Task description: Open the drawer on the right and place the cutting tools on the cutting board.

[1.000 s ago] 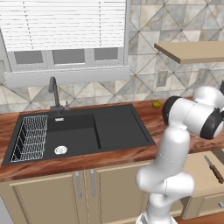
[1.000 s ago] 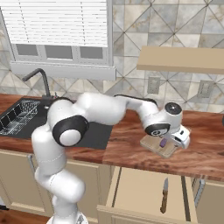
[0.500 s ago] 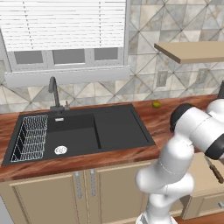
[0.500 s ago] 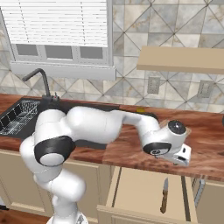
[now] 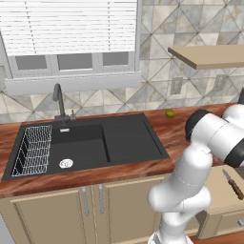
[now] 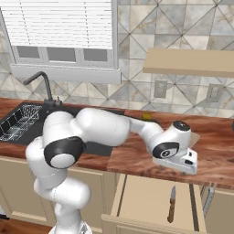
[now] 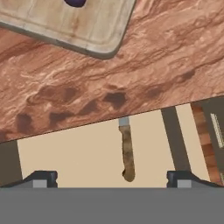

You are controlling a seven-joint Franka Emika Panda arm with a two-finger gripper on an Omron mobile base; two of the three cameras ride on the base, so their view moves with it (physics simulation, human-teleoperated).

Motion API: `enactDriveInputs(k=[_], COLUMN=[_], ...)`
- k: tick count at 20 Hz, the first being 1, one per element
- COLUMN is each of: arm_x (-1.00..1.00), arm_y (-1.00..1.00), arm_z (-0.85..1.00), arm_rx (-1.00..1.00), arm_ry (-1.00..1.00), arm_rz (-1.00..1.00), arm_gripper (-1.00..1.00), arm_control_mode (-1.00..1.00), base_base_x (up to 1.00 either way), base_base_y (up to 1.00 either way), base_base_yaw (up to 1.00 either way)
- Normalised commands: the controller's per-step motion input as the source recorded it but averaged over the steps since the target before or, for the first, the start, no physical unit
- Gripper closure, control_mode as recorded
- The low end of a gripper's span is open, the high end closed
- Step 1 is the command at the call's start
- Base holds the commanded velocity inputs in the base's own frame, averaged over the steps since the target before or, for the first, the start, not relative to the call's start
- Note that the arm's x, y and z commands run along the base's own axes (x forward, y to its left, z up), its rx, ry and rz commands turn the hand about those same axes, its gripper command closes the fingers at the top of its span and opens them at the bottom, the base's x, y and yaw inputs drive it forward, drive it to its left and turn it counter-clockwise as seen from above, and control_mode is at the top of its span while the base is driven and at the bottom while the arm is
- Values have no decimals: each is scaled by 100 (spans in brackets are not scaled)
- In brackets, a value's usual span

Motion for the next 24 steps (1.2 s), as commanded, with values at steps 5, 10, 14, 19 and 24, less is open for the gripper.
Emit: enactDriveInputs(k=[5,10,14,19,24], arm_x=[-17,-37,-50,-10,-1], arm_y=[-7,-2,-10,-2,-12], arm_z=[-46,-32,-31,-30,-37], arm_rx=[3,2,0,0,0], arm_ry=[31,9,-5,0,-1], arm_rz=[0,0,0,0,1], arm_gripper=[-100,-100,-100,-100,-100], arm_control_mode=[-100,-100,-100,-100,-100], base_base_x=[0,0,0,0,0], base_base_y=[0,0,0,0,0], base_base_yaw=[0,0,0,0,0])
